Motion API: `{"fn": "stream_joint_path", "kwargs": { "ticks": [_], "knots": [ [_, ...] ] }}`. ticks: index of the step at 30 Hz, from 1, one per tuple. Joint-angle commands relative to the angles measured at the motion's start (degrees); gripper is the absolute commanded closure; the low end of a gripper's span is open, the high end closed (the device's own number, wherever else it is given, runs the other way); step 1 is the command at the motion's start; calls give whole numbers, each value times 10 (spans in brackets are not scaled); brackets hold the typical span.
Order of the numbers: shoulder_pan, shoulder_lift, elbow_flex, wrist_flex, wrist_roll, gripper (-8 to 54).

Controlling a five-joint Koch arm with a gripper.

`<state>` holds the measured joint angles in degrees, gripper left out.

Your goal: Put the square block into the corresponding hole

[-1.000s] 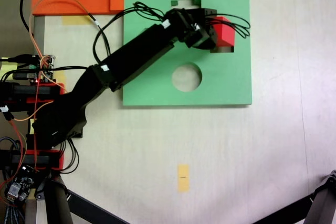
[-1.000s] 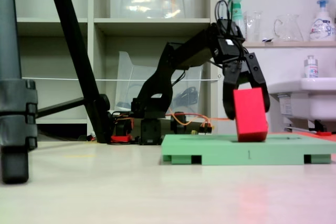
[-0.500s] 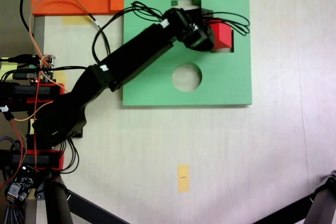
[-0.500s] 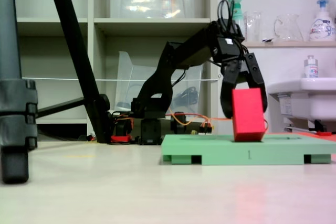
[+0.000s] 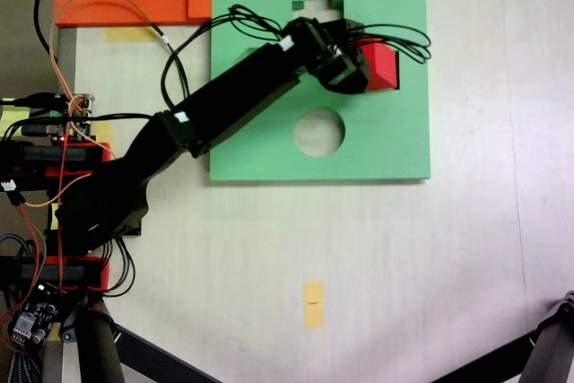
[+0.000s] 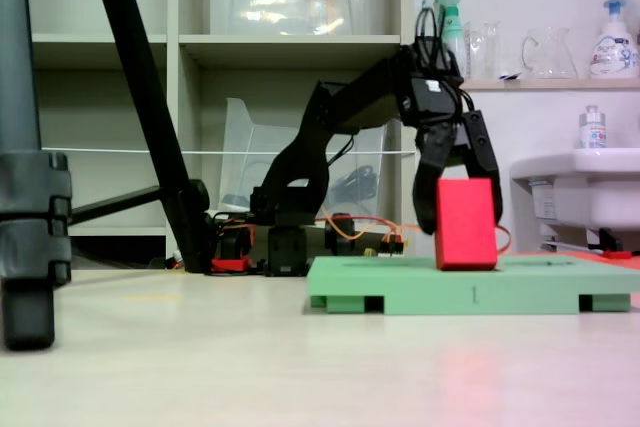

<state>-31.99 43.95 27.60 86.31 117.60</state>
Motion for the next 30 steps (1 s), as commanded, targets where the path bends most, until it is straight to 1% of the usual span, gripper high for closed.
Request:
{"fn": "stream_joint_path", "kwargs": {
  "ticks": [1,12,13,14,15,16,17,18,22,25,27,28,30],
  "knots": [
    [-4,1,-10,11,12,336],
    [4,-36,-11,-26,20,333],
    [4,-44,-15,-32,20,296],
    [4,-49,-18,-33,20,240],
    [2,-54,-23,-35,22,163],
    [-4,-55,-26,-35,23,44],
    [-6,-54,-26,-34,24,-33],
    [-6,-50,-29,-32,25,-65],
    [-7,-26,-31,-14,25,-65],
    [-11,7,-31,26,23,-65],
    [-16,47,-30,70,15,-65],
    [-16,69,-30,91,4,-65],
    [-13,127,-26,144,-83,-64]
  ]
}}
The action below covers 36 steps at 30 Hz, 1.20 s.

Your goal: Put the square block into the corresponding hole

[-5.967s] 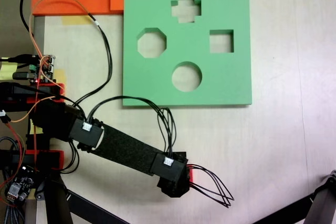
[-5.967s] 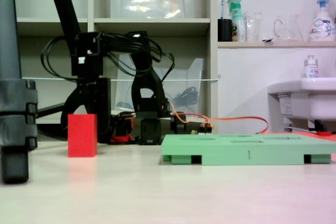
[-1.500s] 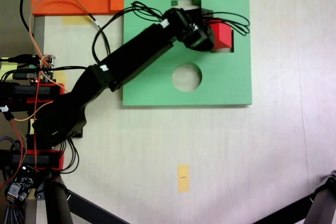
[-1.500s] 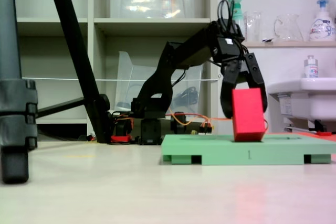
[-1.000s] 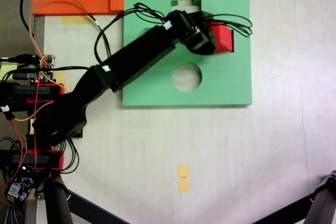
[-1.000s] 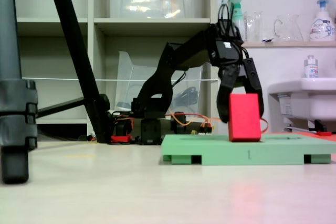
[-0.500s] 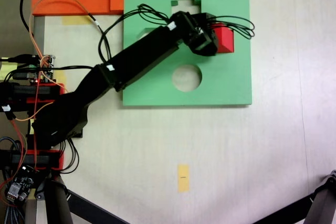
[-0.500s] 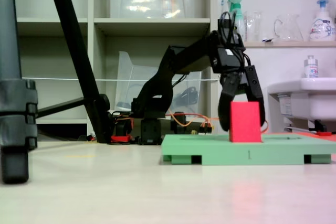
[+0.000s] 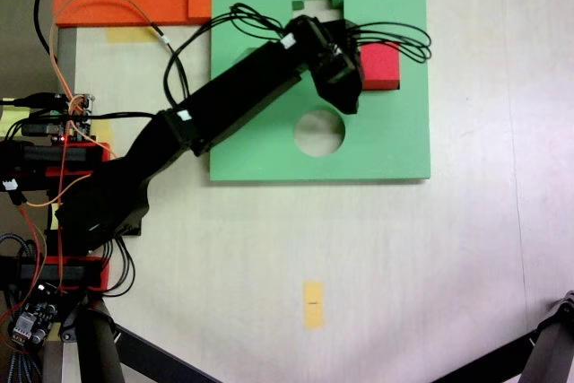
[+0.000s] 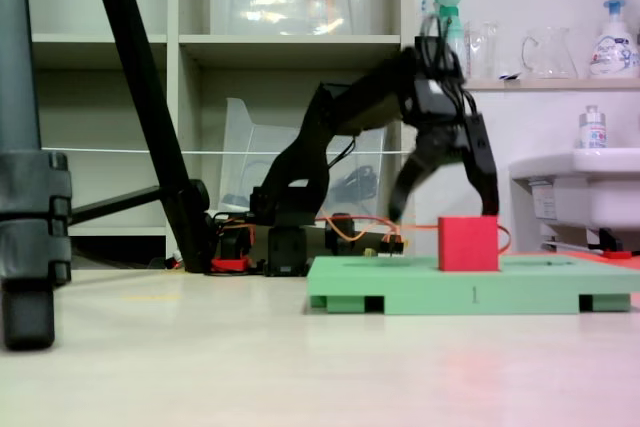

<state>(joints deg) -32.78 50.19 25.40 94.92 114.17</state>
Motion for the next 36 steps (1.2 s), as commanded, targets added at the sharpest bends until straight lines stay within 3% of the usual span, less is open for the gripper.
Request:
{"fn": "stream_joint_path", "kwargs": {
  "ticks": [1,5,9,11,12,13,16,19,21,23,25,29,36],
  "knots": [
    [-3,93,-1,80,-104,-63],
    [25,236,82,98,-168,-61],
    [104,358,153,94,-403,3],
    [156,408,182,91,-421,16],
    [200,434,185,83,-430,75],
    [241,449,185,71,-461,99],
    [399,470,185,54,-613,97],
    [457,501,226,-11,-696,92],
    [467,579,378,-156,-720,91],
    [460,722,637,-425,-827,103],
    [435,782,751,-558,-850,123],
    [425,826,845,-616,-904,116],
    [410,835,1309,-1040,-1110,110]
  ]
}}
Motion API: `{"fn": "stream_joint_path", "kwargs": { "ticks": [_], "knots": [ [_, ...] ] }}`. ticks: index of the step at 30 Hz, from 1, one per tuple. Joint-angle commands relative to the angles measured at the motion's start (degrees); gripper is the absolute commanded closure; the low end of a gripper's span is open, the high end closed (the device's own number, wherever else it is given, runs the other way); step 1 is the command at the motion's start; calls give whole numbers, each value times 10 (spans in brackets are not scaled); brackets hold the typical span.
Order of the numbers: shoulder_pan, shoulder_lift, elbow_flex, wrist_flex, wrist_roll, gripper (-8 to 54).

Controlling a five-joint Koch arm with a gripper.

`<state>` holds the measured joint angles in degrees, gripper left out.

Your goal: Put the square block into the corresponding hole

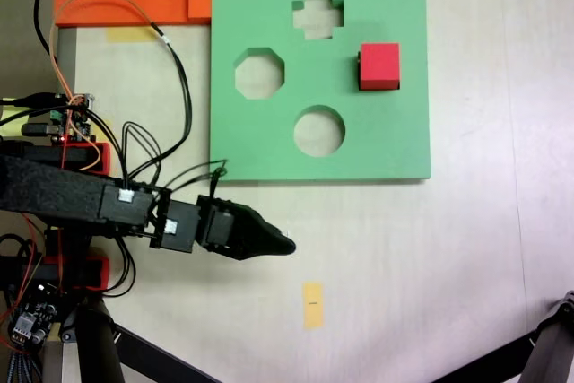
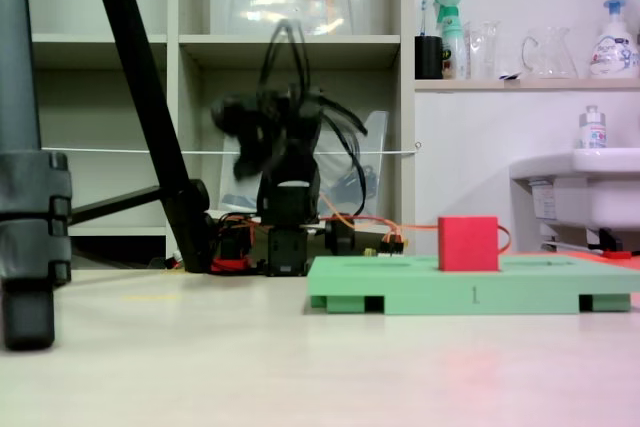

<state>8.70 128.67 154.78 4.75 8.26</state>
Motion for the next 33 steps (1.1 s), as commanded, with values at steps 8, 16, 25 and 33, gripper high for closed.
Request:
{"fn": "stream_joint_path", "kwargs": {
  "ticks": [8,16,25,33],
  "knots": [
    [-39,50,249,-149,-118,105],
    [-54,47,250,-40,-115,112],
    [-54,47,250,-41,-115,112],
    [-54,47,250,-41,-115,112]
  ]
}}
